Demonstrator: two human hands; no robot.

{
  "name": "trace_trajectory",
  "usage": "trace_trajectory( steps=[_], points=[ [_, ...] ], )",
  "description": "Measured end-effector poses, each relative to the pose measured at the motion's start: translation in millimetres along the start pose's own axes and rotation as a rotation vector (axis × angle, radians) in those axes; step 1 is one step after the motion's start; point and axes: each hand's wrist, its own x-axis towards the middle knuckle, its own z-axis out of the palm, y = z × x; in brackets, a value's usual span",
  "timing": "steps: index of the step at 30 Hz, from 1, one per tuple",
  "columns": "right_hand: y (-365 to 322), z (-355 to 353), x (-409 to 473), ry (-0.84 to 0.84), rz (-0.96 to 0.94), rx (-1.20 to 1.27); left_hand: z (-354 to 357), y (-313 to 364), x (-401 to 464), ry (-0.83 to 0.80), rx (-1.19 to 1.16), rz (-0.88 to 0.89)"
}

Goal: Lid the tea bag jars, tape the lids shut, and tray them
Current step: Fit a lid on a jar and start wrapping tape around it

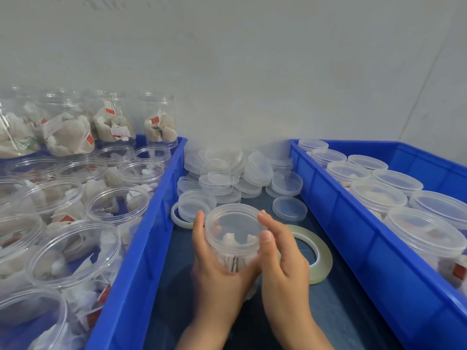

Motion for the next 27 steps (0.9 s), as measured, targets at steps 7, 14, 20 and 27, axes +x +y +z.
trace_trajectory(
  steps=[7,14,20,27],
  points=[
    [3.2,-3.4,1.7,0.080,0.006,0.074,0.7,-6.0,2.4,0.000,0.001,0.017],
    [3.8,-4.9,2.6,0.163,-0.058,-0.025,0.8,-6.7,1.1,-0.001,0.010,0.032],
    [2.8,-5.9,5.1,0.126,-0.008,-0.003,0.2,-3.7,0.6,0.001,-0.008,0.049],
    [1.3,-14.4,7.6,0.393,-0.064,0.094,-0.8,-4.1,-0.6,-0.015,0.000,0.082]
  ],
)
